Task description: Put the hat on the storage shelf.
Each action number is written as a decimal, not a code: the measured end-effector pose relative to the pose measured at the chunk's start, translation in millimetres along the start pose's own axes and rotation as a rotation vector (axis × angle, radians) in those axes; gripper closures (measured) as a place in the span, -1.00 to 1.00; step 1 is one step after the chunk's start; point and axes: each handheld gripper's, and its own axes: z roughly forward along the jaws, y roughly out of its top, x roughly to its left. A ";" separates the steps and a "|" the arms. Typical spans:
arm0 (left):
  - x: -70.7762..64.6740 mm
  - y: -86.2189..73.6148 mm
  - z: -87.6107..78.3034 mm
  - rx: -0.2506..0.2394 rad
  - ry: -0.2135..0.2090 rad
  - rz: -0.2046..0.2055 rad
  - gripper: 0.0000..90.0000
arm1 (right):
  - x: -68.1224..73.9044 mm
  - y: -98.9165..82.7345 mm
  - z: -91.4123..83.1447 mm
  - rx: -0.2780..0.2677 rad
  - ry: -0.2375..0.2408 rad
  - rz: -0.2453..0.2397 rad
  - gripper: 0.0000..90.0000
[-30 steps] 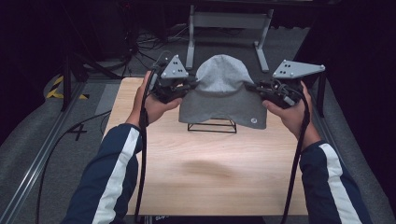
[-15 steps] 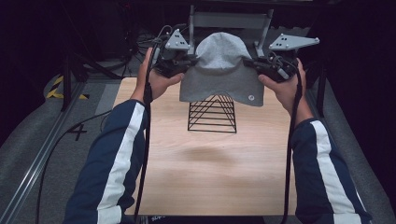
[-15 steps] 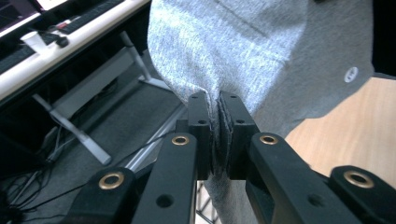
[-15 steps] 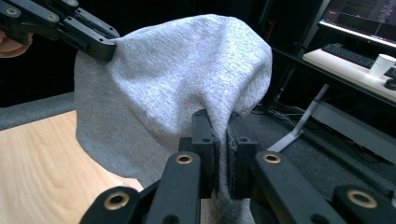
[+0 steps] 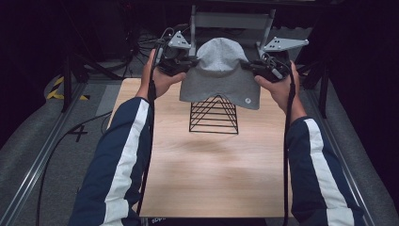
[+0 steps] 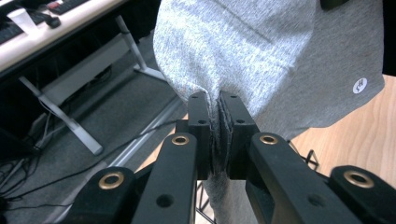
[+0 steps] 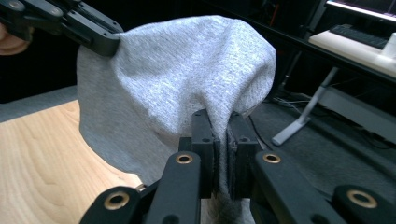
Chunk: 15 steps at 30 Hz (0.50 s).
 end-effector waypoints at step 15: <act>-16.0 -8.9 -16.5 -0.042 -0.033 0.023 0.87 | 13.3 -9.8 -18.9 -0.029 0.043 -0.013 0.88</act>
